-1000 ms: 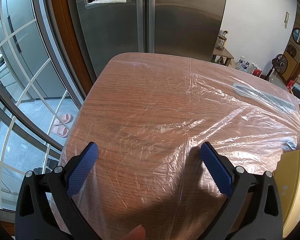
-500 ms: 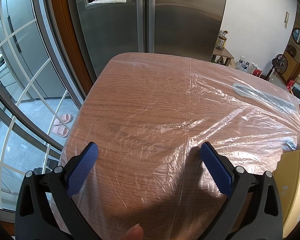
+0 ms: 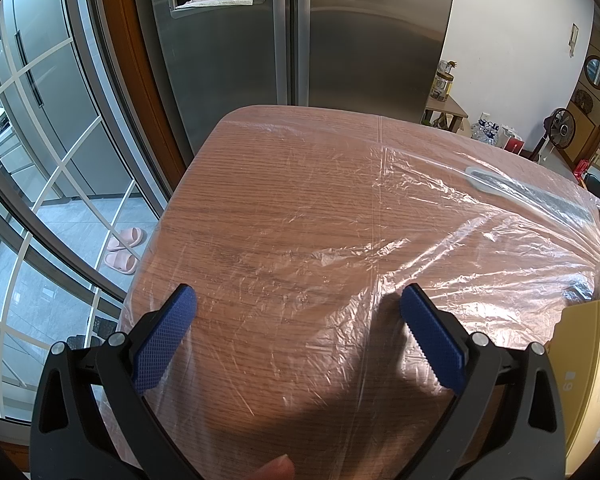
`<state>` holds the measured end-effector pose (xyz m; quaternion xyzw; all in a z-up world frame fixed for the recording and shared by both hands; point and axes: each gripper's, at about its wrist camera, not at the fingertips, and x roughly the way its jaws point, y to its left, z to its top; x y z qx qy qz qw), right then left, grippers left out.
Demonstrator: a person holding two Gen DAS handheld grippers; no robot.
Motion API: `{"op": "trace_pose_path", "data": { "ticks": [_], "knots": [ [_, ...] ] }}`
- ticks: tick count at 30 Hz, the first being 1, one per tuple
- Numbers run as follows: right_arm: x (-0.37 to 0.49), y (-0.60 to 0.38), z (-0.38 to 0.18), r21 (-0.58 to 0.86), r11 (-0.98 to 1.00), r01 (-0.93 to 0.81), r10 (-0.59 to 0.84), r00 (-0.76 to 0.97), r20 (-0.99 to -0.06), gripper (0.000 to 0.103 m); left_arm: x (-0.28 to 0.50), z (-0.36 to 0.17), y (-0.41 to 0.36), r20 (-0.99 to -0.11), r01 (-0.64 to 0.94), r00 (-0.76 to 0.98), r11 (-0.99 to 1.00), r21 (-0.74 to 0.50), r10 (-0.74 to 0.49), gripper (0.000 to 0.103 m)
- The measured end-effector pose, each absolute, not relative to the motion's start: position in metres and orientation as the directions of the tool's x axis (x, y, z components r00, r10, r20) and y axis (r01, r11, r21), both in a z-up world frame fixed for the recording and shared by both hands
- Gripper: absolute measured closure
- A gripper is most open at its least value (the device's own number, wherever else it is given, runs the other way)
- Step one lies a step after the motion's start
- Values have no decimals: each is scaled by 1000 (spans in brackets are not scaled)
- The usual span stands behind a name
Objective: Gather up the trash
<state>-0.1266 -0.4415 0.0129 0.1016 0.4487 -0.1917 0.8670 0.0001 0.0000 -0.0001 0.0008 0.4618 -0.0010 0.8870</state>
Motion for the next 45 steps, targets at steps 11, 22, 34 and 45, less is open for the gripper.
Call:
{"op": "trace_pose_path", "data": {
  "ticks": [11,22,34,45],
  "knots": [
    [-126,-442,13,4,906,424,-241,524,-817,4,0,0,0,-819,2,573,1000,1,-1,1],
    [-125,-442,13,3,906,423,-242,524,-817,4,0,0,0,-819,2,573,1000,1,-1,1],
    [-146,-422,46,-51,926,374,-280,589,-758,4,-1,5,4,-826,14,564,1000,5,-4,2],
    [-203,-365,123,5,987,159,-114,734,-670,4,-71,82,-2,-698,172,704,985,-13,-132,2]
  ]
}}
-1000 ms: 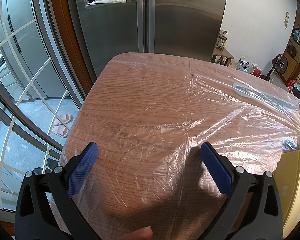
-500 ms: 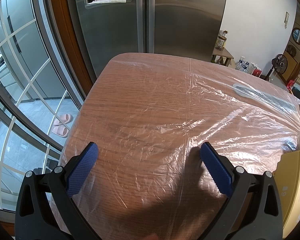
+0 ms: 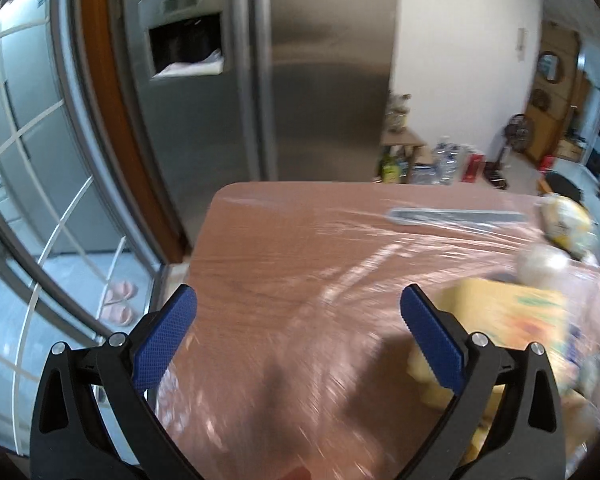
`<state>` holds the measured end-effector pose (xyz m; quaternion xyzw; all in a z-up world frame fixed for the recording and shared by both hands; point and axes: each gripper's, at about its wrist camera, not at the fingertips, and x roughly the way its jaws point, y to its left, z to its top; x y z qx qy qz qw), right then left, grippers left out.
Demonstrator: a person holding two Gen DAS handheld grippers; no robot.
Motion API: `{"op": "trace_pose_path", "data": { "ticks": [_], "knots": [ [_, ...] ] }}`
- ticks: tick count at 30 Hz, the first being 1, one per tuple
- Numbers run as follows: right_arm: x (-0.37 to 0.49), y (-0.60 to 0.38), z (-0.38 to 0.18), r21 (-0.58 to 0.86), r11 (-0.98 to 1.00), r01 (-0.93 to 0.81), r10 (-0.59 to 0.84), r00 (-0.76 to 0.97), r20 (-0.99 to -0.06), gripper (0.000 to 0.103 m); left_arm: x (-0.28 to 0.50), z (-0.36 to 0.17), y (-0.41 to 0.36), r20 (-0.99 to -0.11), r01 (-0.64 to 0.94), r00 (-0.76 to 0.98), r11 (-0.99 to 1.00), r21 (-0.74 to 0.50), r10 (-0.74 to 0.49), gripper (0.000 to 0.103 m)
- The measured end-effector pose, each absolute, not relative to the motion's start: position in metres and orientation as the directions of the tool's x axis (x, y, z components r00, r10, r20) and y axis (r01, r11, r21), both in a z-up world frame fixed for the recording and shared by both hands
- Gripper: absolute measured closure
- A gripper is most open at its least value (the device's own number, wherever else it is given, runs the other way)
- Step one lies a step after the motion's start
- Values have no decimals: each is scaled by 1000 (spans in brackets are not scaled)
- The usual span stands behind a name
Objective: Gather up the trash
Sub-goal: 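Swing both tools toward the pile of trash on the table, then grasp the thin snack wrapper with the left tool while the right tool grasps the green-label clear packet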
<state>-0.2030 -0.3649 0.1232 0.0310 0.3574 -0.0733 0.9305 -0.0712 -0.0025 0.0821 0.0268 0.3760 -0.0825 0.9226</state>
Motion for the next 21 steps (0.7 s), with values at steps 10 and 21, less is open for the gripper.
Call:
{"op": "trace_pose_path", "data": {
  "ticks": [10,21],
  "knots": [
    [-246,-291,88,48,992,-113,109,632,-767,5,-167,80,-31,-728,386,606,919,-82,-320,2],
    [-247,-252,59,-51,949,-311,137,552,-822,14,-200,53,-70,-768,518,561,855,34,-309,2]
  ]
}}
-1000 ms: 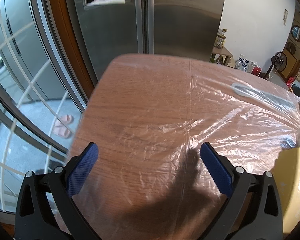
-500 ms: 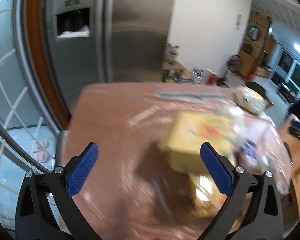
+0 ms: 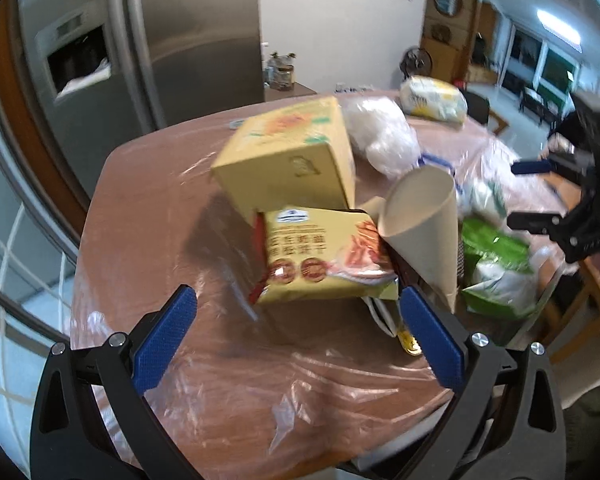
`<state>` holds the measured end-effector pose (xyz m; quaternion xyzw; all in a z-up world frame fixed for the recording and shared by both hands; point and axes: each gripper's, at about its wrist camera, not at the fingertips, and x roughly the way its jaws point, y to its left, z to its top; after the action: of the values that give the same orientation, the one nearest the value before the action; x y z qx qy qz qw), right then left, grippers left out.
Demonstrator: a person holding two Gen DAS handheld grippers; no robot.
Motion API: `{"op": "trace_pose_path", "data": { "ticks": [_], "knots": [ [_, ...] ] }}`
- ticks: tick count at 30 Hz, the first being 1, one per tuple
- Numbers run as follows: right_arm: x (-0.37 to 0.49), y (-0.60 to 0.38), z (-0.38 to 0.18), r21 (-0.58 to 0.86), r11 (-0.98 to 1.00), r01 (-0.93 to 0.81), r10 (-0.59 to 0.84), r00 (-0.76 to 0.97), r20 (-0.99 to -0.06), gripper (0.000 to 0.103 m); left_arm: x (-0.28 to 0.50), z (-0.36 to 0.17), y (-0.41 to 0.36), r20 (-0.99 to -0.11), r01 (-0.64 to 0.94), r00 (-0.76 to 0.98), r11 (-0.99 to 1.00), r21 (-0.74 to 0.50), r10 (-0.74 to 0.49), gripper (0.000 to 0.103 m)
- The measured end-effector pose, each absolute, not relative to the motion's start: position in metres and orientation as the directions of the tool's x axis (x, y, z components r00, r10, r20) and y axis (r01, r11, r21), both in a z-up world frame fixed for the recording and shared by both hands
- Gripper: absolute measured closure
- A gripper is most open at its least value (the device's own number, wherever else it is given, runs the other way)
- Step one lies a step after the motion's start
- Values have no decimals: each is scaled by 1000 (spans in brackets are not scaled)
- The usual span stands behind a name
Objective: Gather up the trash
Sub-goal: 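Grasp the thin snack wrapper with the left tool while the right tool grasps the green-label clear packet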
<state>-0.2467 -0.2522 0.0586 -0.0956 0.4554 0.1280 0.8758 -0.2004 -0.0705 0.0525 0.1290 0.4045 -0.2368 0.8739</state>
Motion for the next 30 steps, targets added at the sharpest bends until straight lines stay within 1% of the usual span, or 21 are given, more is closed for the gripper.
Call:
{"op": "trace_pose_path", "data": {
  "ticks": [4,8,10,11,13,15,17,19,21,27,28,30],
  "knots": [
    [-235,-242,52,-50,943,-330,144,536,-832,20,-189,49,-90,-767,544,562,837,62,-309,1],
    [-227,-234,50,-37,938,-345,161,527,-834,20,-180,49,-94,-773,561,542,826,43,-328,1],
    [-224,-230,48,-25,935,-355,173,516,-839,22,-174,48,-94,-778,572,521,820,14,-350,1],
    [-222,-230,46,-3,933,-360,191,501,-844,27,-172,48,-93,-778,572,515,820,-1,-360,1],
    [-219,-232,42,24,935,-353,205,483,-851,32,-166,46,-90,-782,571,484,819,-57,-392,2],
    [-220,-236,41,46,939,-341,216,481,-850,35,-161,46,-84,-782,561,450,817,-129,-432,2],
    [-223,-240,44,79,939,-335,242,479,-844,41,-161,48,-79,-767,558,437,810,-179,-470,7],
    [-225,-245,44,108,938,-331,265,476,-839,42,-161,49,-78,-761,559,426,804,-204,-489,15],
    [-227,-246,43,104,940,-326,258,475,-841,42,-161,46,-78,-766,560,407,799,-220,-497,19],
    [-226,-248,39,121,942,-313,264,468,-843,42,-154,43,-74,-762,532,340,781,-328,-551,19],
    [-225,-248,38,124,942,-313,266,468,-843,42,-153,42,-73,-758,526,330,777,-347,-562,24],
    [-226,-251,38,136,941,-311,278,474,-836,46,-153,40,-73,-758,521,314,771,-365,-572,34]
  ]
}}
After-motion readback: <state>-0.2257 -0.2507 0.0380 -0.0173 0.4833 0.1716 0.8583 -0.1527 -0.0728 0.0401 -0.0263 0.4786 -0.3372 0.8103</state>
